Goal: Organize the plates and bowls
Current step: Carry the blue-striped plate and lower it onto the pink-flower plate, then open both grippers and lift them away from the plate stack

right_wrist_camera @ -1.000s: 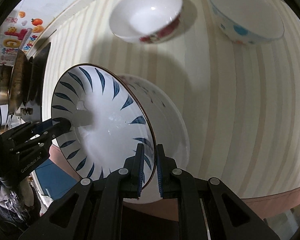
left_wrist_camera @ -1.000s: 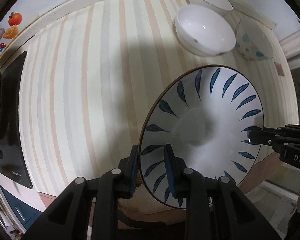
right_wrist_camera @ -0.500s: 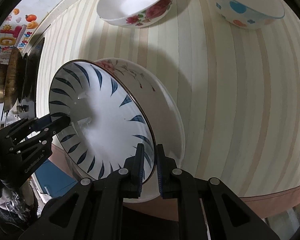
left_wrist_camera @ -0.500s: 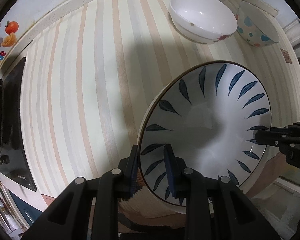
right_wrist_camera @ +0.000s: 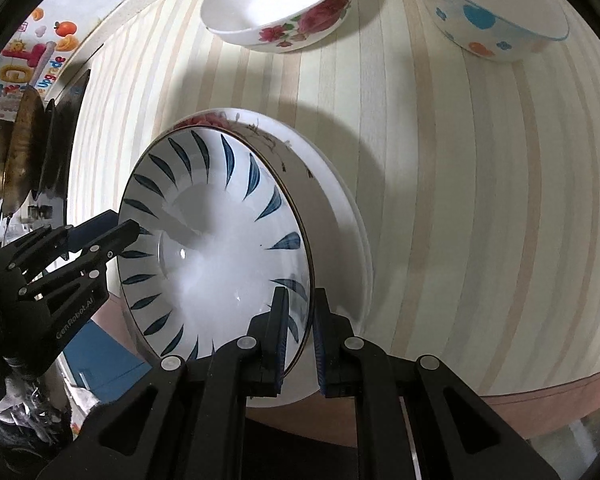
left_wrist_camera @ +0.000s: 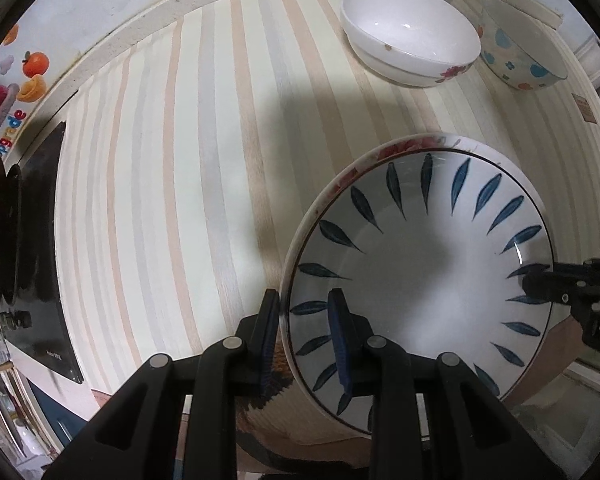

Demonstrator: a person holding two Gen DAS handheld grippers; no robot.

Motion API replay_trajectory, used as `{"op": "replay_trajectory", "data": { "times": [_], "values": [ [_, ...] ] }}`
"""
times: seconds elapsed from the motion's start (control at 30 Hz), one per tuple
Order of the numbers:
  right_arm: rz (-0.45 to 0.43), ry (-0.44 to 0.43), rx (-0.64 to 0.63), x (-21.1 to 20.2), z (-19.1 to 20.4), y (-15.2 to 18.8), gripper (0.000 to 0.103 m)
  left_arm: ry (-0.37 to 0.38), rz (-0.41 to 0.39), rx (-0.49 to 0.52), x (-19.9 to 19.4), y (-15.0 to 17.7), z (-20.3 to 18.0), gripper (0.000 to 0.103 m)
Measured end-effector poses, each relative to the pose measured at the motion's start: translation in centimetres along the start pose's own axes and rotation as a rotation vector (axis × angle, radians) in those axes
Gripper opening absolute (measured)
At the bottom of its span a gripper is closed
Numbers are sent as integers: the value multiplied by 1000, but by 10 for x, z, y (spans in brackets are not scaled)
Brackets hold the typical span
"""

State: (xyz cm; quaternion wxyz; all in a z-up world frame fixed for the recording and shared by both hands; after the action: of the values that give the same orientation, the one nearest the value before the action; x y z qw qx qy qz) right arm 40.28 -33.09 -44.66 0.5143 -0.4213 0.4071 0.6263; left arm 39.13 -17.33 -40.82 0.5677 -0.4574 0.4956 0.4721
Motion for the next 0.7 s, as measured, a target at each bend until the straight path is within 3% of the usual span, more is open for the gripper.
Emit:
{"op": "replay_trajectory", "data": {
  "times": [0.23,0.43,0.63,0.7],
  "values": [
    [-45,-16,16,-8,-10,4,16,4,8,-77,-3,11,11,23],
    [-117,23,-3,-36,-10,8,17,14,-71,-130,-38,21,11,23],
    [-225,77,-36,-75,12,47,38,37,-175,-159,-93,45,8,23],
    [-270,99,-45,-91,23,63,49,45,-211,-162,-110,56,10,25]
  ]
}}
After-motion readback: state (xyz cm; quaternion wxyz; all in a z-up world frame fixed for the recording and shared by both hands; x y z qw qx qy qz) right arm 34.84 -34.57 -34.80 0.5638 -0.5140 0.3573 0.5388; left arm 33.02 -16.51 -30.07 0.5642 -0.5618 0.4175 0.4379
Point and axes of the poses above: each gripper's, at about its wrist camera, not at the fingertips, and x roughly the way its jaws point, z to its left, y to its underside, the point moved 3 cm from there along x, roughly the way its jaws point, and after that the axes turned 4 degrees about -x, right-handed, at the moved point
